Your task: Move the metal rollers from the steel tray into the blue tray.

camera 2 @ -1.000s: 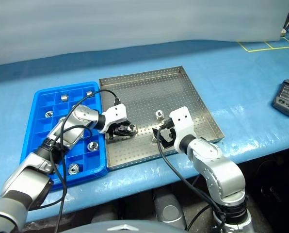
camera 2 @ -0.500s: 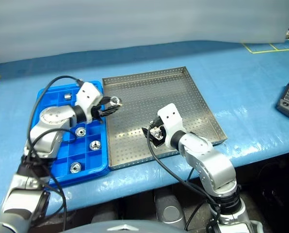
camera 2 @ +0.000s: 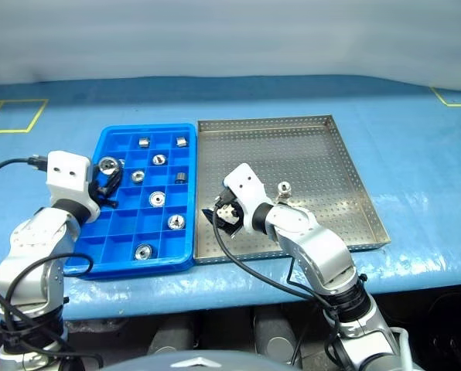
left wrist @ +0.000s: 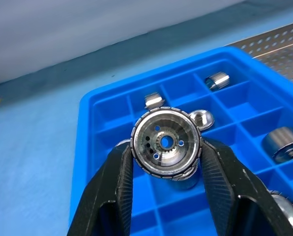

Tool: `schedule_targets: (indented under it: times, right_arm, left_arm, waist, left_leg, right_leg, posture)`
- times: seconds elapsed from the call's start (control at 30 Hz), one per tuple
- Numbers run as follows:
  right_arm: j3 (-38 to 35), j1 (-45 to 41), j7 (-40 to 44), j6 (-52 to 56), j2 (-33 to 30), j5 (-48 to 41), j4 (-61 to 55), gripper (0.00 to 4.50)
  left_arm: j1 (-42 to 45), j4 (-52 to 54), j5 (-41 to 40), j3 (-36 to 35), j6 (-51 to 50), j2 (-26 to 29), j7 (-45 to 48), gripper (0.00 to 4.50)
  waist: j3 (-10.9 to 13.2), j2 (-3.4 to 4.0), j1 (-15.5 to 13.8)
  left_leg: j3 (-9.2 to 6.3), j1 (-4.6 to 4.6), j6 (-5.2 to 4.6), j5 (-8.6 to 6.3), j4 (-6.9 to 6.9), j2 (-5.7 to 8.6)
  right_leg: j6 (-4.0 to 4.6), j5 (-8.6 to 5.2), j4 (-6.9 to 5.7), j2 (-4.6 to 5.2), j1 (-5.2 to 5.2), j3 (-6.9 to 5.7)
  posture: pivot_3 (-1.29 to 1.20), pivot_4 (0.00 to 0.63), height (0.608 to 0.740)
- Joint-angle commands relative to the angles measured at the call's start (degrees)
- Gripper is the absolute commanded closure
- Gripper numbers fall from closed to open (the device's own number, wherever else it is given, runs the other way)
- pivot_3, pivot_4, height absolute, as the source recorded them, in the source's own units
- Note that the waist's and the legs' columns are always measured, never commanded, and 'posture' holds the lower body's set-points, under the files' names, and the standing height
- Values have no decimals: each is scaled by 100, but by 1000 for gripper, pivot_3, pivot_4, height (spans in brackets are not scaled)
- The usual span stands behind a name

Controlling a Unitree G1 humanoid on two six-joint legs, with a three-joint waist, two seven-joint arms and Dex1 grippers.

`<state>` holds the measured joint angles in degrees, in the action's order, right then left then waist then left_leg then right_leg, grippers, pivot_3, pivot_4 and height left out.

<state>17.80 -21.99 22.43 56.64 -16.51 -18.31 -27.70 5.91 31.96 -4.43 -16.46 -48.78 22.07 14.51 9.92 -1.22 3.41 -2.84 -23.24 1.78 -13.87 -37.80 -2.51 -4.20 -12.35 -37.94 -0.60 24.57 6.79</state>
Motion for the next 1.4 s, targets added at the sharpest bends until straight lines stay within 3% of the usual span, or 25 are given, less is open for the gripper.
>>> schedule_targets:
  times: [0.03, 0.6, 0.83, 0.9, 1.13, 1.4]
  right_arm:
    - [-13, -91, 44, -142, 18, -6, -121, 0]
    - [-197, 168, -183, -31, 5, -15, -349, 0]
    - [-258, 222, -260, 17, -14, -16, -445, 0]
    - [-275, 244, -288, 34, -25, -18, -479, 0]
    - [-413, 348, -412, 128, -68, -29, -642, 0]
    - [-682, 697, -581, 239, -312, 73, -895, 0]
  left_arm:
    - [-70, 237, 17, -91, -16, -10, -155, 2820]
    - [-175, -627, -123, -88, -353, -189, -546, 2820]
    - [114, -719, -281, -29, -371, -139, -517, 462]
    - [178, -742, -295, -13, -380, -124, -533, 30]
    - [746, -781, -644, 503, -10, 21, 164, 30]
    - [1895, -1597, -876, 1717, 453, 378, 1490, 30]
  waist:
    - [0, 0, -23]
    - [-1, -1, 67]
    - [-1, -2, 120]
    - [-2, -2, 145]
    - [-2, -2, 204]
    - [-2, -2, 382]
  left_leg:
    - [0, 0, 0, 0, -2, 1]
    - [3, 4, 0, 0, -2, -1]
    - [5, 4, 1, 0, -3, -1]
    - [5, 4, 1, 0, -1, -1]
    - [4, 2, 1, 0, -4, 0]
    - [5, -1, 1, 0, -1, 2]
  right_leg:
    - [-1, 0, 0, 1, -1, 0]
    - [-1, 2, 0, 0, -1, 2]
    - [-1, 2, 0, 0, -2, 3]
    - [-1, 2, 1, 0, -1, 3]
    - [-2, 3, 1, 0, -2, 2]
    - [-3, 3, 7, 1, 1, 5]
  posture:
    - [53, 150, 740]
    - [-24, 150, 740]
    - [-58, 150, 740]
    - [-58, 150, 740]
    - [-97, 150, 740]
    - [-163, 150, 740]
